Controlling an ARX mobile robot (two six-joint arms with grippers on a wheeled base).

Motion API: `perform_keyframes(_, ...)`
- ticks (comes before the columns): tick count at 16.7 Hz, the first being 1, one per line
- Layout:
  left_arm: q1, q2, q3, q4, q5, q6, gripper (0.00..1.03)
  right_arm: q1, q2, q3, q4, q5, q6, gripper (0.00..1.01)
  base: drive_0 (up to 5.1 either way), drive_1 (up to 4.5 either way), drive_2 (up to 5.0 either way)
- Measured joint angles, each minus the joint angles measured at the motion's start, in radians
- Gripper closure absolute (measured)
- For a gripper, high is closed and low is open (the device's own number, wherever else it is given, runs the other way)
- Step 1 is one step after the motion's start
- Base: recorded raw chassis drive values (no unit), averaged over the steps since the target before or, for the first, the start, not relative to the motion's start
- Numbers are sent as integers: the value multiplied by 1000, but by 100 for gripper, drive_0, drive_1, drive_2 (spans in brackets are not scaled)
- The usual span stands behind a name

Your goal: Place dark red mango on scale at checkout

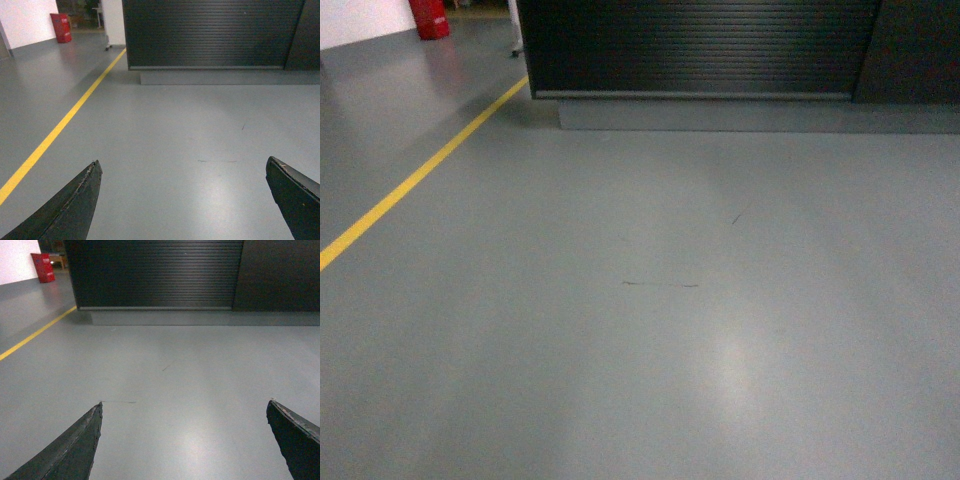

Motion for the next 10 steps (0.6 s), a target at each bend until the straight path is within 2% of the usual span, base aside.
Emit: perform_keyframes(10, 0, 0, 0, 0, 0, 0, 5, 0, 0, 0, 0, 0, 0, 3, 0, 0, 0)
